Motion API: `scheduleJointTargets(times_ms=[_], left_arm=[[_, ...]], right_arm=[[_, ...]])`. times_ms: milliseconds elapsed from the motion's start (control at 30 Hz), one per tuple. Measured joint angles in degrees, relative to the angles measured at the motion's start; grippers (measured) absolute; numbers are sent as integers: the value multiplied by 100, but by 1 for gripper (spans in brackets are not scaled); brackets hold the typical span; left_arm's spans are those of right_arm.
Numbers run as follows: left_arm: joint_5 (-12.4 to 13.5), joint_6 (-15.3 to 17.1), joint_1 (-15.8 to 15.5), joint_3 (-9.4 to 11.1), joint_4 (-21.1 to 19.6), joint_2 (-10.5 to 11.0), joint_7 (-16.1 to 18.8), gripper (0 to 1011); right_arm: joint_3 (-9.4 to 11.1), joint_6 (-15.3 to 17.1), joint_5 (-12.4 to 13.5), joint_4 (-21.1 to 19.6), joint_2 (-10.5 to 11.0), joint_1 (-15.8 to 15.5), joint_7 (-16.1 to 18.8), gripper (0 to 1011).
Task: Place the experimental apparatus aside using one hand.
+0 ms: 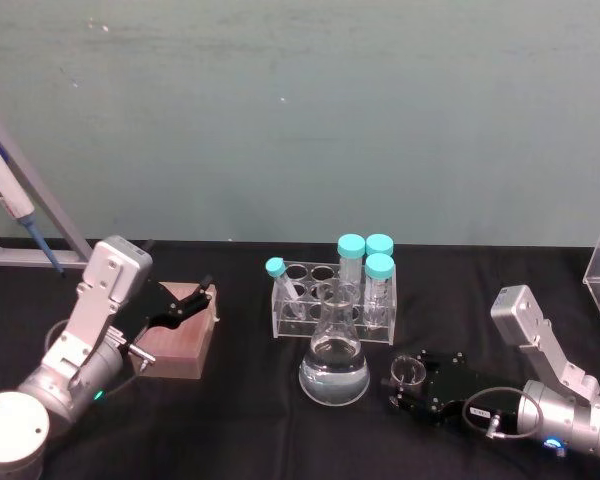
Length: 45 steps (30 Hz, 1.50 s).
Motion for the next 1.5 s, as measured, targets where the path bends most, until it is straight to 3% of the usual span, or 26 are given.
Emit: scheduleJointTargets(times_ms=[533,867,900,967,1200,1500], left_arm=[[0,0,0,0,0,0,0,1000],[0,-1,0,0,0,0,0,1000],[0,-1,0,0,0,0,1,1000],[0,0,0,0,0,0,1,1000],[0,0,0,0,0,0,1,1000],[0,0,0,0,0,0,1,1000]], right_arm=[[220,77,-147,-253,57,-123,-619,461],[668,42,-168,-463,-25,-280,-1438,460],[761,42,-218,-542,-46,-333,-1671,461],[792,45,-240,-572,-53,-355,-1753,461],[1004,207,-573,-792,-157,-489,-2644,461],[1138,392,-875,-759,-287,-431,-3137,460]])
